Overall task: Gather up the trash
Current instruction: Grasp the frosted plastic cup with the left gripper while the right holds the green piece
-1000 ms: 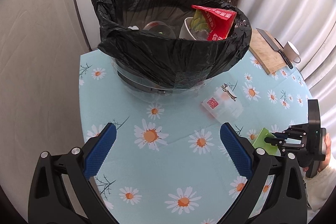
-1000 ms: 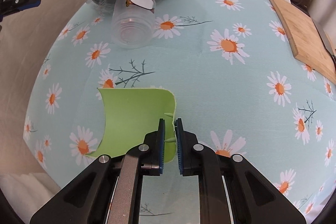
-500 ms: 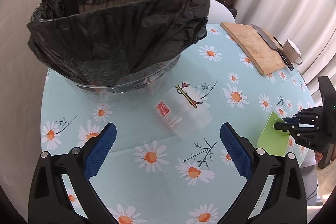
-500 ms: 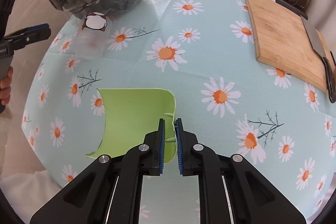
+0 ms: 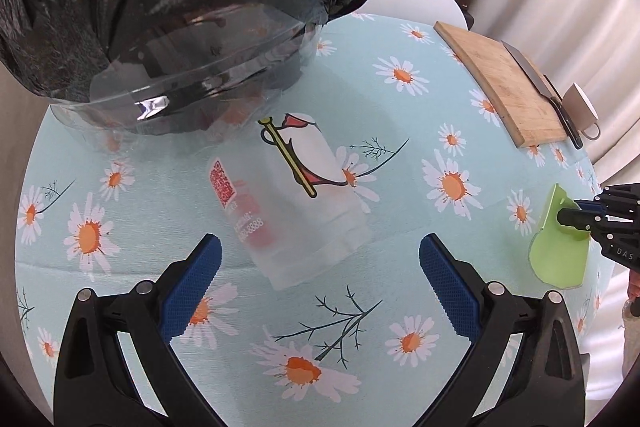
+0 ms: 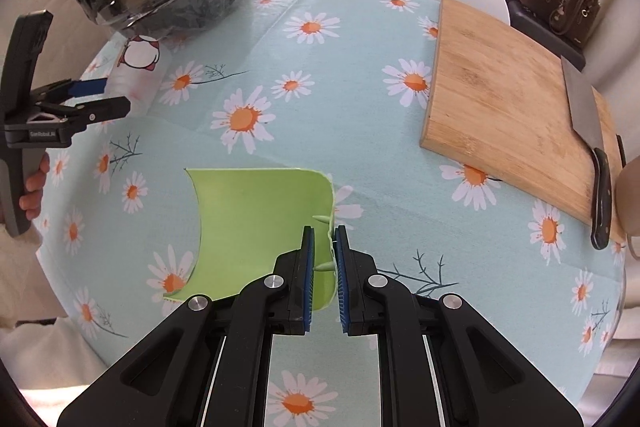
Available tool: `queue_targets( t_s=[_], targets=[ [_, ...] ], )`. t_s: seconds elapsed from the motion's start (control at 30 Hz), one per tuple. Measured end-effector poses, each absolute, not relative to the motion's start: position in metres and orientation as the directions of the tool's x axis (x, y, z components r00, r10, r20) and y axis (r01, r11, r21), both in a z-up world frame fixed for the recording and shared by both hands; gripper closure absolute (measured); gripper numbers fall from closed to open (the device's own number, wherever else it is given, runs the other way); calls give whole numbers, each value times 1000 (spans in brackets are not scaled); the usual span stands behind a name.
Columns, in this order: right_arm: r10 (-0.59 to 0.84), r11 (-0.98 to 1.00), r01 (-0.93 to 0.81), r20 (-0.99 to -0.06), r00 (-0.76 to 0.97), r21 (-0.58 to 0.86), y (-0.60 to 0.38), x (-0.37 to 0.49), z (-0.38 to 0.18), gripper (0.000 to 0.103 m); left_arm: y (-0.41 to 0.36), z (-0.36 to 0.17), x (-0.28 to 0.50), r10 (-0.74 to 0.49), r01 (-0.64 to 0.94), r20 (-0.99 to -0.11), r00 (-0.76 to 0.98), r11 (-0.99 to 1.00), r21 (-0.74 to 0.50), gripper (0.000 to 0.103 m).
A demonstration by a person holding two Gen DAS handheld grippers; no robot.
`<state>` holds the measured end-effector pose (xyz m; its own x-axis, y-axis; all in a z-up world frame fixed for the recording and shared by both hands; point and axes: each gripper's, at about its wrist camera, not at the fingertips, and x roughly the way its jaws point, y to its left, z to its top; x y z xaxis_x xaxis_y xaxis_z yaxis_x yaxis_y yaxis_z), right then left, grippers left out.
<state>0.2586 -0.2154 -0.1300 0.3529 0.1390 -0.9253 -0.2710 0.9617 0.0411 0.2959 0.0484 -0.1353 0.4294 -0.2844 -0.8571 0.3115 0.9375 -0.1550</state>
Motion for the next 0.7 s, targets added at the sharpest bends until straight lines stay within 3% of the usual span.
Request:
queue_targets(
  t_s=[0.3, 0.37, 0.43, 0.7],
  targets=[
    [151, 957, -284, -929, 337, 53, -225, 265, -136, 94, 36, -148, 309, -218, 280, -882, 418, 954, -103, 6],
    [158, 957, -284, -929, 335, 60, -225, 267, -138, 94, 34, -148, 312, -207, 282, -882, 423, 955, -89, 17],
    [186, 958, -271, -923, 337, 94, -227, 269, -138, 94, 32, -153, 316, -218, 303, -897, 385, 948, -100, 38],
    [241, 956, -240, -914, 326, 167, -225, 277, -141, 94, 42, -154, 309, -224, 322, -911, 347, 940, -109, 39]
  ],
)
